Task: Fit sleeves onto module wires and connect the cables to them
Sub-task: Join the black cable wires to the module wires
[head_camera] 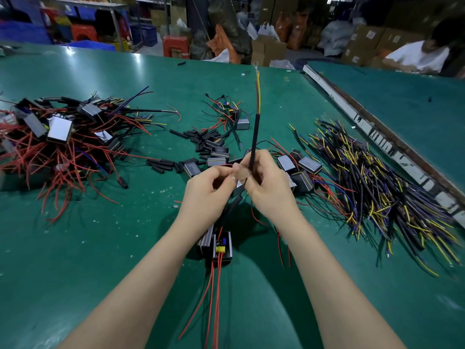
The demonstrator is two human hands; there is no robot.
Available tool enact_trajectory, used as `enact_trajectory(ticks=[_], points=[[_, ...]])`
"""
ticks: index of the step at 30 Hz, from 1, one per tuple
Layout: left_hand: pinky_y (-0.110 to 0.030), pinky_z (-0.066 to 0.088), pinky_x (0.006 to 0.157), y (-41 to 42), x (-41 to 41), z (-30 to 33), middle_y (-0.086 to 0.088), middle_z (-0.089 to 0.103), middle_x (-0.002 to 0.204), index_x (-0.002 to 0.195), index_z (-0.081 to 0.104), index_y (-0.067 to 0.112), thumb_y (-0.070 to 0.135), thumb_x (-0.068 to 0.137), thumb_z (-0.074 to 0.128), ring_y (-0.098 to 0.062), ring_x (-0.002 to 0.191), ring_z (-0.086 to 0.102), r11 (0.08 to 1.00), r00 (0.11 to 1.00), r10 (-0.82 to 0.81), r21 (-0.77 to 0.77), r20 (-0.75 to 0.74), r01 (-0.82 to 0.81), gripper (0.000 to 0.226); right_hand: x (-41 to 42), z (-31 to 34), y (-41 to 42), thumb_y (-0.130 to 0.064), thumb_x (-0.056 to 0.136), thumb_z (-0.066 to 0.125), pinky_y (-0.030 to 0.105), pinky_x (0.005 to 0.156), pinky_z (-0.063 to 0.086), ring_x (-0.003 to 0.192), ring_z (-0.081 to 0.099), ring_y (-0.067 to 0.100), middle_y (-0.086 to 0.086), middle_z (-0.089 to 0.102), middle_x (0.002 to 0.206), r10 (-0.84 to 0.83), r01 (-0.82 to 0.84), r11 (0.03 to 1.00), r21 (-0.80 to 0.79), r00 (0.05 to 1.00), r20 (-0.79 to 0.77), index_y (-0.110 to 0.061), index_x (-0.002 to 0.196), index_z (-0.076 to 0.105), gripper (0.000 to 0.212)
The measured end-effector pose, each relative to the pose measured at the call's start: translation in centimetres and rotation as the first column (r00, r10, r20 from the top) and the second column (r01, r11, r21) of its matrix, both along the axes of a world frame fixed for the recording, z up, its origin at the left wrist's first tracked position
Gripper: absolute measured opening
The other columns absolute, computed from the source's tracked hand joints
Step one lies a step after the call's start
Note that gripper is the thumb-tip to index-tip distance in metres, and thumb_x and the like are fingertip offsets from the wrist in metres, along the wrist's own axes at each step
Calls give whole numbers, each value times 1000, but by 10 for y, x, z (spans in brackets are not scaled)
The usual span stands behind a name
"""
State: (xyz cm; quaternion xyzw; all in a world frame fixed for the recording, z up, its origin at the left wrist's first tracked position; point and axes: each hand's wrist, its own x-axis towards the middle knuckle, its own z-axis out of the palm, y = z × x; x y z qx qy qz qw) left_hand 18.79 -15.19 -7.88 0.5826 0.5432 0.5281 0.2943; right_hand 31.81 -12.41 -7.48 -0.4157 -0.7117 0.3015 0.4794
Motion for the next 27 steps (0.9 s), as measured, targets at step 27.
enact_trajectory(ticks=[27], points=[[-7,35,49,1,-1,5,12,58,55,66,66,23,34,90,61,4,48,44,991,954,-84,-74,289,110,27,3,16,-4,-52,92,44,34,60,51,55,55,15,-6,62,71,34,-34,999,-2,999,-21,-36,89,58,21]])
